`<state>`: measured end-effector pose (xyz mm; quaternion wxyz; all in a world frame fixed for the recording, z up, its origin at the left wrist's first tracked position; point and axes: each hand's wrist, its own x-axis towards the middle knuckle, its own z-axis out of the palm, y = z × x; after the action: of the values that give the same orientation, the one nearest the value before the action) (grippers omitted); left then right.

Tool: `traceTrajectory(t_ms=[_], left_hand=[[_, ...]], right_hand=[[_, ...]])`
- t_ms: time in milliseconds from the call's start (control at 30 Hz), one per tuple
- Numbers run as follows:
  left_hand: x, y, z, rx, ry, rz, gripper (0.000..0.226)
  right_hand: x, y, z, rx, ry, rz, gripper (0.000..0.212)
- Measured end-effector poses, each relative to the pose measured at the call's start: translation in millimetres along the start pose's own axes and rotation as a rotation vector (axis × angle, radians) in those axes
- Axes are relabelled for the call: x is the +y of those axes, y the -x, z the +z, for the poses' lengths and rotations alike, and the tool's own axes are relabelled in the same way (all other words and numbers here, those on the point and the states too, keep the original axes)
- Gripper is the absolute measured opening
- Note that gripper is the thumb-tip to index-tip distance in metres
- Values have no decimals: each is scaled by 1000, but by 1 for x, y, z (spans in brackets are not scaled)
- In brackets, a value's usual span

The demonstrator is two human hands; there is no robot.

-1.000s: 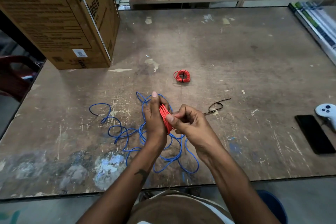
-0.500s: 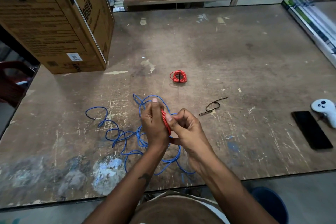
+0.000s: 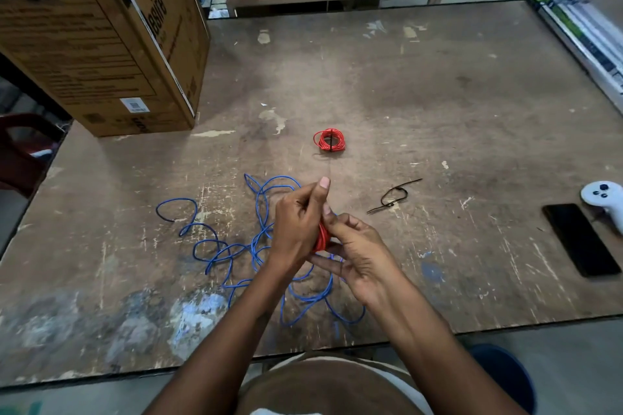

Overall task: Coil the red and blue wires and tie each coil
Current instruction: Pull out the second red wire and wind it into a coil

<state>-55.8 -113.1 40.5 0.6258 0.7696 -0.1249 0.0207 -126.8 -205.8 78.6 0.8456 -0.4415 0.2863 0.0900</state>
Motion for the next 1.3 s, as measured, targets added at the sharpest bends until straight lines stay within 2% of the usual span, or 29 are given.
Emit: traceTrajectory(t_ms=[133, 233, 300, 367, 533, 667, 767, 867, 967, 1133, 1200, 1300], left_hand=[[-1, -3, 8, -16, 390, -219, 30], [-5, -4, 12, 37, 448, -182, 10], [-4, -5, 14, 61, 459, -180, 16], [-3, -7, 15, 75, 469, -189, 25], [-8, -12, 16, 124, 444, -192, 33], [-8, -14, 16, 112, 487, -246, 45], [-9, -14, 14, 121, 511, -265, 38], [-12, -16, 10, 127, 514, -290, 32], [-14, -16, 8, 146, 465, -305, 33], [-11, -13, 13, 269, 451, -322, 36], [-9, -14, 12, 305, 480, -316, 35], [-7, -16, 12, 342, 491, -353, 37]], right_hand=[[5, -3, 9, 81, 52, -132, 31], [-1, -7, 14, 129, 42, 16, 37], [-7, -12, 16, 145, 21, 117, 47], [-11, -15, 14, 155, 25, 124, 50], [-12, -22, 4, 124, -54, -4, 29], [-19, -23, -3, 69, -11, -38, 14], [-23, -20, -6, -7, -2, -62, 9], [-20, -18, -3, -27, 38, -144, 18], [-16, -20, -3, 20, 216, -247, 26], [-1, -14, -3, 181, 1082, -709, 12], [3, -13, -1, 123, 1097, -751, 17], [1, -18, -5, 59, 870, -688, 16]])
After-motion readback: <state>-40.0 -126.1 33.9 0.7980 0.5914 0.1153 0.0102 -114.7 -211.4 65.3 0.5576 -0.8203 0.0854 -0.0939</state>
